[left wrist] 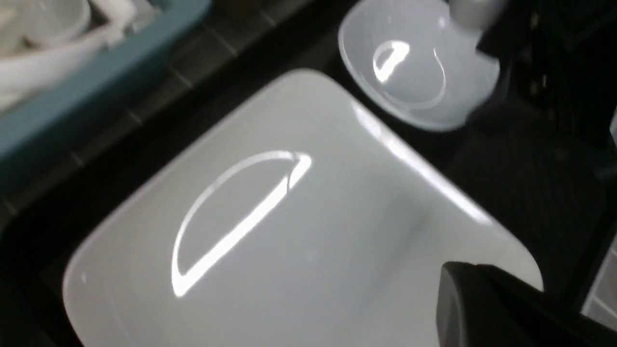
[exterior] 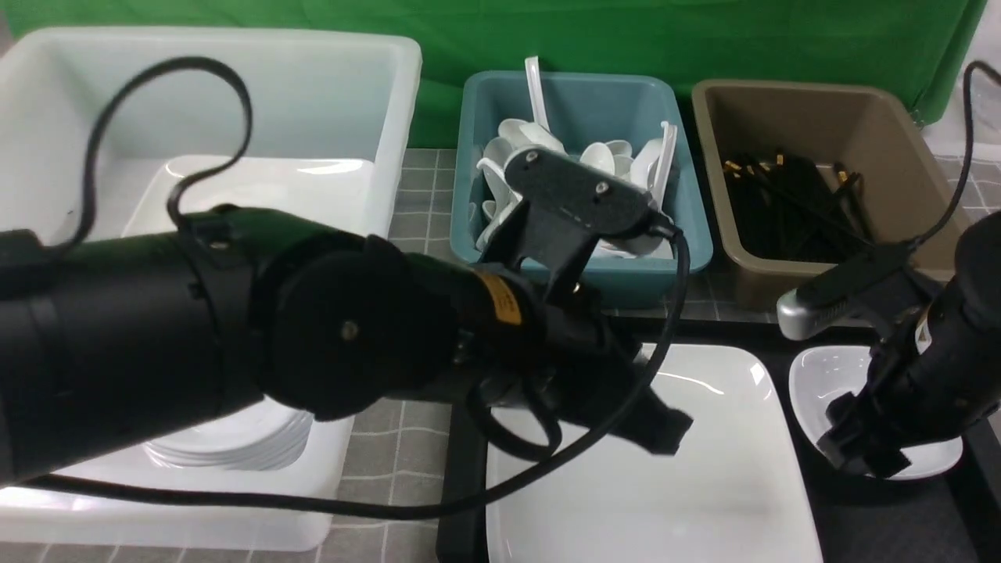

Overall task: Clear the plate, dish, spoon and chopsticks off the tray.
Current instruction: Use the right arm to grab a small plate from the dinner plate

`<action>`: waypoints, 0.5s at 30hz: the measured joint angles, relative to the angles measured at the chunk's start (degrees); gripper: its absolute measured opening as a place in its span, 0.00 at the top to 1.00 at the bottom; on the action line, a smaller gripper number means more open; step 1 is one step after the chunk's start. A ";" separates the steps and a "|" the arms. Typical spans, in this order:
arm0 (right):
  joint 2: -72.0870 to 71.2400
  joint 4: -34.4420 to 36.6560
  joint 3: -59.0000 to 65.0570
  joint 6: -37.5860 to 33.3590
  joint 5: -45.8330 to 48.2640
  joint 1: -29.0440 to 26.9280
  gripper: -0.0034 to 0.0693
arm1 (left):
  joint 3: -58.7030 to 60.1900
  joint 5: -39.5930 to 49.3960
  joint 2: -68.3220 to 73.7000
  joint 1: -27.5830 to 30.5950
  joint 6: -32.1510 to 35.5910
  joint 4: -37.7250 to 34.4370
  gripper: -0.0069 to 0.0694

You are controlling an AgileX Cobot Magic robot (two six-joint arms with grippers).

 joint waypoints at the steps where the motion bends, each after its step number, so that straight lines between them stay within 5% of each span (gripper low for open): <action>1: 0.60 0.05 0.56 0.00 -1.32 0.00 0.24 | 0.00 -2.16 0.20 0.00 1.17 0.00 0.91; 11: 6.69 0.04 1.08 -0.07 -5.52 0.00 0.26 | 0.00 -5.15 0.52 0.00 3.06 0.86 0.91; 13: 7.23 0.04 1.08 -0.07 -5.75 0.00 0.30 | 0.00 -4.53 0.52 0.00 3.20 0.98 0.91; 15: 7.47 0.06 1.08 -0.07 -6.17 0.00 0.45 | 0.00 -3.24 0.52 0.00 3.26 1.09 0.91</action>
